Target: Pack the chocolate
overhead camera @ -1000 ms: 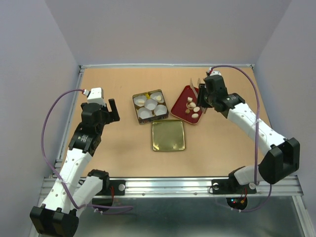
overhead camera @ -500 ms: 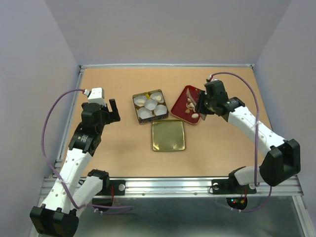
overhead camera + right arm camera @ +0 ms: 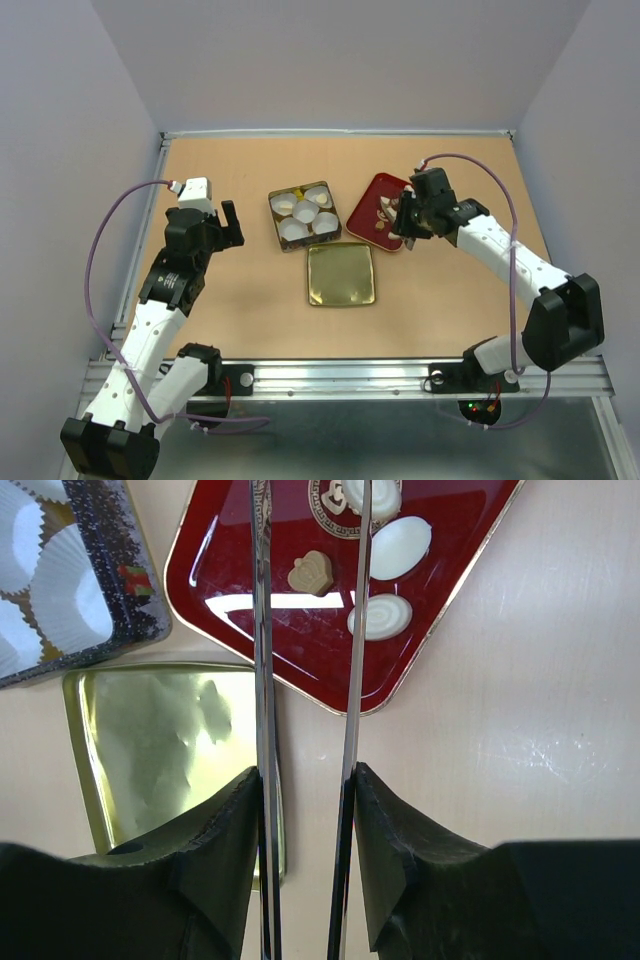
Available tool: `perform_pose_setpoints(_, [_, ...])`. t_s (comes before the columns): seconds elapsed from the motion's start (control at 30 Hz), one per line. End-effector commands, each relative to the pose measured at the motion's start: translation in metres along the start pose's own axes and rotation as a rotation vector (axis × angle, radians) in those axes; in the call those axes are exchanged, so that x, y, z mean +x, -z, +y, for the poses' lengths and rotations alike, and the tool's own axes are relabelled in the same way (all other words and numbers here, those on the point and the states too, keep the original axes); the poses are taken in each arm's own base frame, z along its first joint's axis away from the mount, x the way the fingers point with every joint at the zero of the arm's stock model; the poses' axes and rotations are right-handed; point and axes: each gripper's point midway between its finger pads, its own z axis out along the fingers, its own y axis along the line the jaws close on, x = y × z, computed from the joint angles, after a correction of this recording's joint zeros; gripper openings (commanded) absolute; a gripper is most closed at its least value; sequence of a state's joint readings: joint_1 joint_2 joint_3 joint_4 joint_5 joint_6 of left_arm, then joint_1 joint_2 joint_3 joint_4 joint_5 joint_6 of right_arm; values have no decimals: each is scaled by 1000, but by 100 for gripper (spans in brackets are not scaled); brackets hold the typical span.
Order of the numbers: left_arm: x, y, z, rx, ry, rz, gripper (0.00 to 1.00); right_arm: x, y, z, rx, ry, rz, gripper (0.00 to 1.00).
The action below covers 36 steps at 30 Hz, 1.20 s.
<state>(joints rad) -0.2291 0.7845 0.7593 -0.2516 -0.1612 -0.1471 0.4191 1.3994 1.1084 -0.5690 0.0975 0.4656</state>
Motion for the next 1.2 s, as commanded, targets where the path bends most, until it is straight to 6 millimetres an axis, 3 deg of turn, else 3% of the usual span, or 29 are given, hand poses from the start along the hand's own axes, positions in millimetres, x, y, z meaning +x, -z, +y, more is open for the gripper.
perform_pose_setpoints(0.0, [-12,-1,-4,15,-2,-39,93,-14,-2,7,-11,-13,-35,45])
perform_pose_setpoints(0.73, [-12,-1,-1,3,7,-51,93,-18,-21,6,26,19,-17,45])
perform_pose_setpoints(1.17, [-9,-4,-1,-1,6,-47,93,-25,-18,10,10,39,-30,34])
